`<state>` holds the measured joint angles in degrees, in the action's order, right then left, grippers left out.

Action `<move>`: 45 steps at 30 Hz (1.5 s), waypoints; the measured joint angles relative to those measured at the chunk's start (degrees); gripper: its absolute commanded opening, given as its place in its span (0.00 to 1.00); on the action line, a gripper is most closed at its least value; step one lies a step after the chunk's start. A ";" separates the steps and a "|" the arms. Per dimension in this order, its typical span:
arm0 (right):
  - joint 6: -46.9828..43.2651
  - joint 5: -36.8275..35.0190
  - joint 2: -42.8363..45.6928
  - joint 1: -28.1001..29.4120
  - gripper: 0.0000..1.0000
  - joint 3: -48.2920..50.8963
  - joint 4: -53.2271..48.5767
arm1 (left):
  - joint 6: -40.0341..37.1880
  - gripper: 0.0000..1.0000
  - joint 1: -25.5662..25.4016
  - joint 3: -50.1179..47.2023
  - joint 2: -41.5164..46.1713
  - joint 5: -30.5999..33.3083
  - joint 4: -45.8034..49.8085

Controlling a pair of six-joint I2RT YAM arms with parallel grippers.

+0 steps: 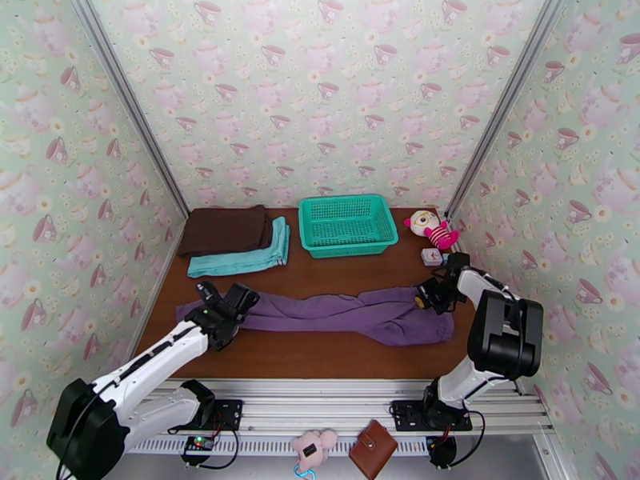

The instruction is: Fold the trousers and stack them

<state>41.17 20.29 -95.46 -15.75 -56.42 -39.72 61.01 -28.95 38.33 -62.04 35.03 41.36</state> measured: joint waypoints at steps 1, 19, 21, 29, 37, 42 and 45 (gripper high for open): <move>-0.04 0.07 0.28 0.00 0.00 0.00 -0.02 | -0.92 0.00 0.00 0.02 0.20 -0.02 0.39; -2.69 1.01 41.97 2.67 0.00 -7.76 -20.13 | -20.17 0.00 0.42 8.00 23.71 -3.74 9.49; -3.19 1.14 44.83 2.71 0.00 -6.56 -23.26 | -20.13 0.00 0.44 8.04 23.04 -4.50 11.21; -4.48 1.84 50.90 4.50 0.00 8.17 -28.57 | -21.64 0.00 -0.33 5.01 6.84 -16.04 10.47; -2.16 1.90 28.17 9.05 0.00 16.39 -10.36 | -23.76 0.00 -1.86 4.74 -21.88 -23.87 1.68; -1.73 1.55 8.28 9.16 0.00 9.94 2.58 | -24.04 0.00 2.12 13.00 -31.15 -23.21 -0.24; -1.51 2.64 -1.57 9.16 0.00 3.58 7.28 | -24.76 0.00 6.19 16.44 -34.58 -23.15 -3.91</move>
<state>39.66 22.94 -97.03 -6.59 -52.84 -32.45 36.25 -22.76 54.76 -96.62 11.88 37.45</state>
